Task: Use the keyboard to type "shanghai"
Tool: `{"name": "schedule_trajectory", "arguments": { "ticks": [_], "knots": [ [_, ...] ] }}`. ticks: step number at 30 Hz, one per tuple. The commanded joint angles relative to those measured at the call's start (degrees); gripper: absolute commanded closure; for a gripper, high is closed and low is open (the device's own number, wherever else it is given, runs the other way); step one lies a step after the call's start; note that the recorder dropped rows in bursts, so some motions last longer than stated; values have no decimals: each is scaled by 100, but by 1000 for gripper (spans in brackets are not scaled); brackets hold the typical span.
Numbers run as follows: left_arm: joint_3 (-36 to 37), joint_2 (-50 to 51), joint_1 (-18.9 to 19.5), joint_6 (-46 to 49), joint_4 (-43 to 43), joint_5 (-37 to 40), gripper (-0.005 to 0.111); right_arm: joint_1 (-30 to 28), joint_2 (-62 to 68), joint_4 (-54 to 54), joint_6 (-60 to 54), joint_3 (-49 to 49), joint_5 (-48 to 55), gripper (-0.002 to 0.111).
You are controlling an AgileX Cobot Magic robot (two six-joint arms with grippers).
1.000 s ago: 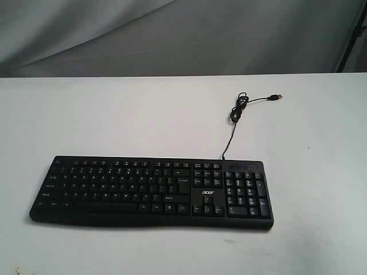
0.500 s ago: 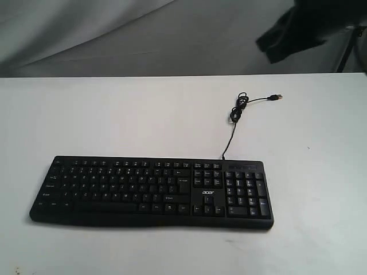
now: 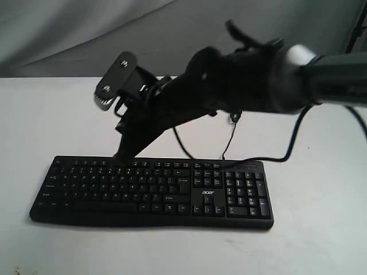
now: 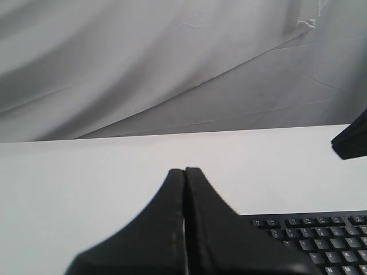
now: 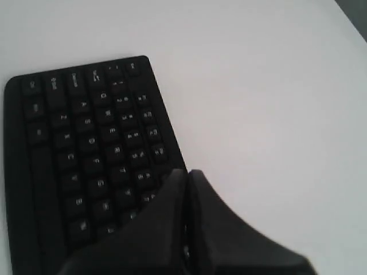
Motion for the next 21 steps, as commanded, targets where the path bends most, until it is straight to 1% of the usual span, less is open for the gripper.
{"name": "schedule_trajectory", "arguments": {
  "ticks": [1,3,5,7,11,15,21],
  "knots": [
    [10,-14,-37,-15,-11,-31,107,293,458,374,30,-521,117,108],
    [10,-14,-37,-15,-11,-31,107,338,787,465,121,-1084,729,108],
    [10,-14,-37,-15,-11,-31,107,375,1082,426,456,-1587,894,108],
    [10,-14,-37,-15,-11,-31,107,415,1389,362,560,-2072,971,108],
    [10,-14,-37,-15,-11,-31,107,474,1926,-195,1092,-2781,1310,108],
    [10,-14,-37,-15,-11,-31,107,572,2314,-638,1372,-3134,1771,108],
    [10,-14,-37,-15,-11,-31,107,751,2523,-782,1382,-3195,1738,108]
  ]
}}
